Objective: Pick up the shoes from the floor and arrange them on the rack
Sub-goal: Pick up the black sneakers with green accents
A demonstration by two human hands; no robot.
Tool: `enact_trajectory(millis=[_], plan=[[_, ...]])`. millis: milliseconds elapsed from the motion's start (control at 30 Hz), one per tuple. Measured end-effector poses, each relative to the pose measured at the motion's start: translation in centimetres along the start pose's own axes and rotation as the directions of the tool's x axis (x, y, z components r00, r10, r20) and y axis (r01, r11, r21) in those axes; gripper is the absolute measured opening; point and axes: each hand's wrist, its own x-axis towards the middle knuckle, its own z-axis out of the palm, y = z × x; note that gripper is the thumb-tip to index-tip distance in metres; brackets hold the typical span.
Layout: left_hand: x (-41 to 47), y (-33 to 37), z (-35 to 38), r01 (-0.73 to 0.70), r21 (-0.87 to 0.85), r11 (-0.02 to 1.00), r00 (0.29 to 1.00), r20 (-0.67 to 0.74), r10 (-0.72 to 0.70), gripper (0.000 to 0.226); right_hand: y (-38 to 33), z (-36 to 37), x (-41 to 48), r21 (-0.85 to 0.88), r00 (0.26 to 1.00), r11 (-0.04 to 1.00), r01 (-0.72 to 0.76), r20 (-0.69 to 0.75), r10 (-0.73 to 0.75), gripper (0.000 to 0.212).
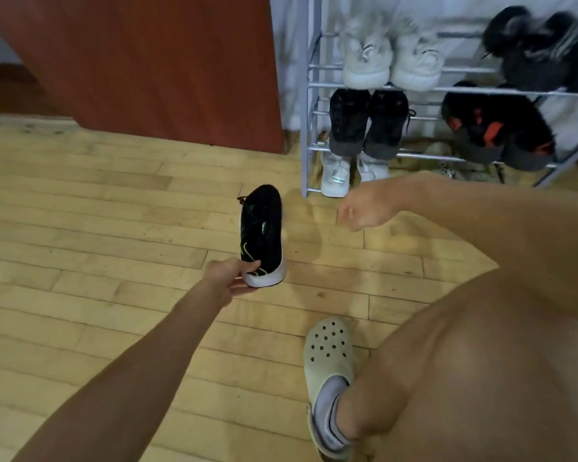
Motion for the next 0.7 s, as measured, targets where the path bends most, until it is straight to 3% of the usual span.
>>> enact_trajectory(millis=[133,300,367,500,633,700], plan=[[-5.2,4.2,4.4,-0.189,0.093,0.978,0.977,0.121,0.177,0.014,2.8,-0.8,-4.9,0.443,0.996,0.896,0.03,-0.084,0.009,0.027],[-11.4,9.5,12.1,-0.354,0.194,0.915,0.914,0.281,0.294,0.035,7.6,0.0,-10.4,0.679,0.97,0.733,0.04,-0.202,0.134,0.043],[-13.6,11.0,15.0,-0.411,0.217,0.886,0.886,0.323,0.332,0.031,9.0,0.4,-11.9,0.775,0.961,0.625,0.096,-0.236,0.145,0.046],[-18.4,13.2,23.0,-0.543,0.281,0.791,0.806,0.439,0.397,0.022,13.6,2.5,-16.4,0.888,0.865,0.365,0.279,-0.398,0.306,0.017],[-21.8,12.7,30.9,-0.625,0.428,0.653,0.741,0.587,0.325,0.017,18.8,6.4,-21.1,0.915,0.756,0.207,0.347,-0.404,0.515,0.003],[-22.7,11.4,35.0,-0.645,0.504,0.574,0.733,0.62,0.28,0.025,21.2,9.3,-22.9,0.922,0.721,0.159,0.354,-0.377,0.582,0.017]])
